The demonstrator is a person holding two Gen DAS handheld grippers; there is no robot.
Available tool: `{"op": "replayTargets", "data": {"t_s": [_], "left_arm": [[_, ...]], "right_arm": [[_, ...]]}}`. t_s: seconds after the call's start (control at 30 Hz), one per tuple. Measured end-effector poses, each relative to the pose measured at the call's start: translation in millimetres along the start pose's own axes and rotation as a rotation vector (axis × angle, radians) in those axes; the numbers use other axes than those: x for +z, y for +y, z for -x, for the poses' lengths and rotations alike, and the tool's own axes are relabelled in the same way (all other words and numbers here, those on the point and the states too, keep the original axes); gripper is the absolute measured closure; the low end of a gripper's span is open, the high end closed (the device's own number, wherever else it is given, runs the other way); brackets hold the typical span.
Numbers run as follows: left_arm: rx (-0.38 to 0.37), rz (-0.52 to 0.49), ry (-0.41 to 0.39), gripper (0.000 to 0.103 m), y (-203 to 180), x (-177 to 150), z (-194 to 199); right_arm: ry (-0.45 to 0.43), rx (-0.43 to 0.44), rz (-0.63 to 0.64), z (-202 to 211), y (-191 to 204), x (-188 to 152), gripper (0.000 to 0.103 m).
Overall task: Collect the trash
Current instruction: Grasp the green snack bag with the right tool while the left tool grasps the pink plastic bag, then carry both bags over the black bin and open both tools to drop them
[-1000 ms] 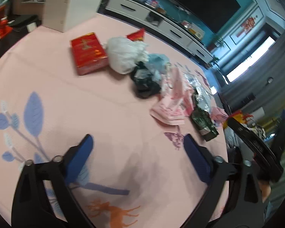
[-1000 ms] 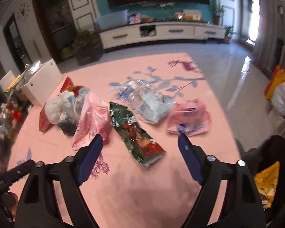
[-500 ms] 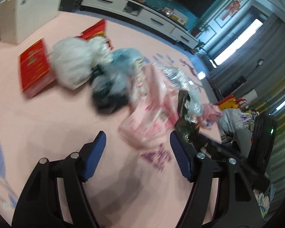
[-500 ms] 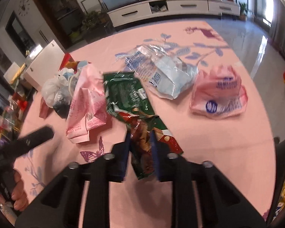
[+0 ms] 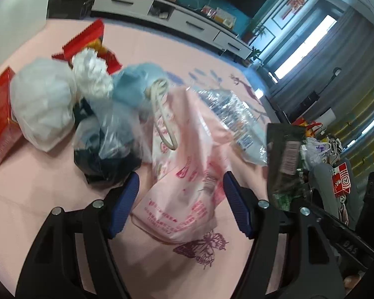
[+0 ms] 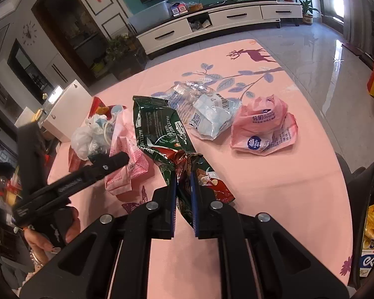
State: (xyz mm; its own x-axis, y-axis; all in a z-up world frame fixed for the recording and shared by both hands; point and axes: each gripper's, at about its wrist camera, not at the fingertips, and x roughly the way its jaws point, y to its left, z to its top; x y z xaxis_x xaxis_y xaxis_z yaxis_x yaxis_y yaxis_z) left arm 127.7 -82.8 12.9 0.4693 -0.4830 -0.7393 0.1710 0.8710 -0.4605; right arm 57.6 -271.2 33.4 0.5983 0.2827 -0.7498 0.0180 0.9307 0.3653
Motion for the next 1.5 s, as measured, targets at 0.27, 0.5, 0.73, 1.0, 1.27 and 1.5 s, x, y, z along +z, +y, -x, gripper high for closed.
{"op": "replayTargets", "data": {"t_s": [0.27,0.5,0.73,1.0,1.27,1.5], "left_arm": [[-0.023,0.034,0.016,0.072,5,-2,0],[-0.110,-0.022,-0.033,0.073,-20,-3,35],[-0.172,-0.130,-0.089,0.073,-65,-17,72],[-0.213,-0.210,-0.111,0.072,-113,-22,102],[-0.286,-0.317,-0.075,0.071,-208,-32,84],[-0.352,-0.422,-0.044,0.071,-284,-52,57]], "right_arm": [[-0.017,0.000,-0.019,11,-2,0,0.092],[-0.083,0.000,-0.024,36,-5,2,0.092],[-0.181,-0.017,-0.023,73,-10,3,0.092],[-0.292,-0.072,-0.128,114,-49,7,0.091],[-0.437,-0.142,-0.204,173,-88,-2,0.091],[-0.529,-0.232,-0.307,214,-132,-14,0.091]]}}
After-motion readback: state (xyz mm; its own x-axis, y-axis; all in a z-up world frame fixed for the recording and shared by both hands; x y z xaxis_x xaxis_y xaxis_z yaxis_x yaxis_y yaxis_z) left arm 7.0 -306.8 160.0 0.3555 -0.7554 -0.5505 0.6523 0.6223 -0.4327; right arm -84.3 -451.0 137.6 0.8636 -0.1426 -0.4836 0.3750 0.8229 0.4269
